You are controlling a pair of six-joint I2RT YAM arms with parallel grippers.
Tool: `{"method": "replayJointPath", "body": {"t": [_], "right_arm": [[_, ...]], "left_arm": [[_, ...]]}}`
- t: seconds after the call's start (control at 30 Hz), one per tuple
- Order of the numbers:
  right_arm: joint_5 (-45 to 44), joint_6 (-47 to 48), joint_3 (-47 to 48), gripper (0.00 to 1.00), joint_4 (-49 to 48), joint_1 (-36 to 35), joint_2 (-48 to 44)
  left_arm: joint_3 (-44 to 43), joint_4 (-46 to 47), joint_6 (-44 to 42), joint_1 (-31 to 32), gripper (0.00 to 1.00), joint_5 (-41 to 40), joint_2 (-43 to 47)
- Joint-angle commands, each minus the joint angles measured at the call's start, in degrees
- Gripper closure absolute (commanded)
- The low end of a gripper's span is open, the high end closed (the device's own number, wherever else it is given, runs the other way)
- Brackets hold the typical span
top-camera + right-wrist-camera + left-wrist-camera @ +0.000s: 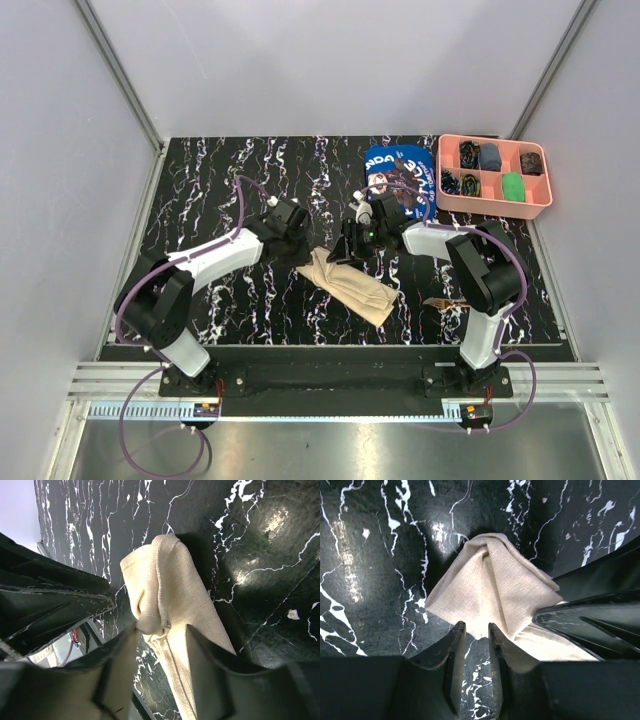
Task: Fold the napkin into a case and place the utensils inside
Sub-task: Pick up the top corner of the smaller rectangle folded napkin from the center of the board, then grasp the top corner of the smaller rectangle folded napkin from the folded napkin.
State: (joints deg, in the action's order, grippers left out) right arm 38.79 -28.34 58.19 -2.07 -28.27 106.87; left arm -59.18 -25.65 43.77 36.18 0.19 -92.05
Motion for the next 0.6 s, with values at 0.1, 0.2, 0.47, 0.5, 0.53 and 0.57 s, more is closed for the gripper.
{"method": "replayJointPath", "body": {"t": [0.1, 0.2, 0.47, 0.5, 0.53, 0.57], "right_arm": [[2.1, 0.1, 2.9, 0.71, -3.1, -0.5, 0.4], [2.3, -0.6, 2.8, 0.89, -3.4, -0.5, -0.1], [1.6, -1.5, 2.7, 1.0, -3.4, -0.5, -1.0], [1.6, -1.5, 2.6, 1.0, -3.6, -0.5, -1.0], [1.6, -1.7, 2.5, 1.0, -3.7, -0.5, -1.0], [1.3, -1.8, 2.5, 1.0, -3.8, -0.5, -1.0]], "left_arm": [[-5.4, -0.5, -1.2, 2.0, 0.66, -4.7, -2.0], [-9.3, -3.7, -1.9, 3.3, 0.65, -6.8, -5.0], [-14.1, -9.2, -1.7, 6.3, 0.68, -14.8, -10.0], [-14.5, -9.7, -1.8, 6.4, 0.69, -15.2, -10.3], [-14.9, -10.0, -1.8, 6.6, 0.69, -15.6, -11.4], [-15.9, -10.5, -2.1, 7.0, 0.72, -15.8, -12.0]]}}
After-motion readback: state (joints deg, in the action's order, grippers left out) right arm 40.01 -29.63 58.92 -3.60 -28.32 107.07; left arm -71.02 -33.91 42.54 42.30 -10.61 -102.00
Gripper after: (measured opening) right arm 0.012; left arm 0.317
